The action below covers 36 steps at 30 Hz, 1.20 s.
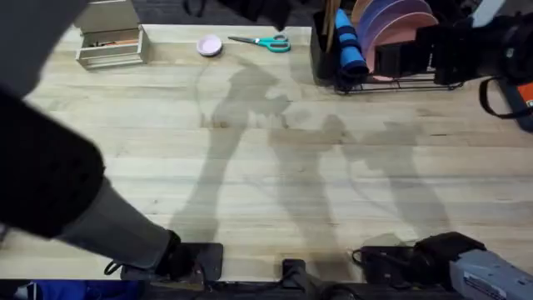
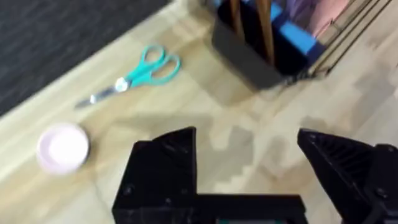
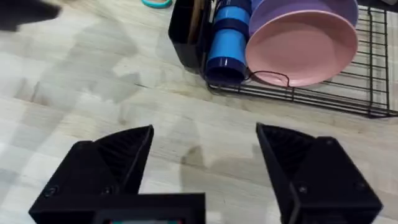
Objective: Pick up the spoon on the table one by one and put them onto the rack
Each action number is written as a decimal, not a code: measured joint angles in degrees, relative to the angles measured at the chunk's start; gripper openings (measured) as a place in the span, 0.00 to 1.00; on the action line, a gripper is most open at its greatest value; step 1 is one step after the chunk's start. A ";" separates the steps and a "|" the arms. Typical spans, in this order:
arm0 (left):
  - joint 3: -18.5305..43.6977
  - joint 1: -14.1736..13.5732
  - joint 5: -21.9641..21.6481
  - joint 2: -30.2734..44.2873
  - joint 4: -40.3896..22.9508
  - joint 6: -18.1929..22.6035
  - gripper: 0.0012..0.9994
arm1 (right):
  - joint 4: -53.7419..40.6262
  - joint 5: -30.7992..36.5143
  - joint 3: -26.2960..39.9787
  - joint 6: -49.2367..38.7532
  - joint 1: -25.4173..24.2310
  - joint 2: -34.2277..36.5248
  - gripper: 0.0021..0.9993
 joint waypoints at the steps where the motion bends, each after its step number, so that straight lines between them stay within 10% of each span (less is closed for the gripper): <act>1: 0.00 0.36 -0.64 -0.93 -1.71 0.15 1.00 | 0.00 0.00 0.00 0.00 0.00 0.00 1.00; 15: 0.00 2.51 -12.33 -21.02 -25.02 -0.55 0.99 | -2.43 -0.02 0.00 0.00 0.00 0.00 1.00; 36: 0.00 2.51 -17.17 -26.04 -28.23 -10.26 0.99 | -3.01 4.31 0.00 6.83 0.00 0.00 1.00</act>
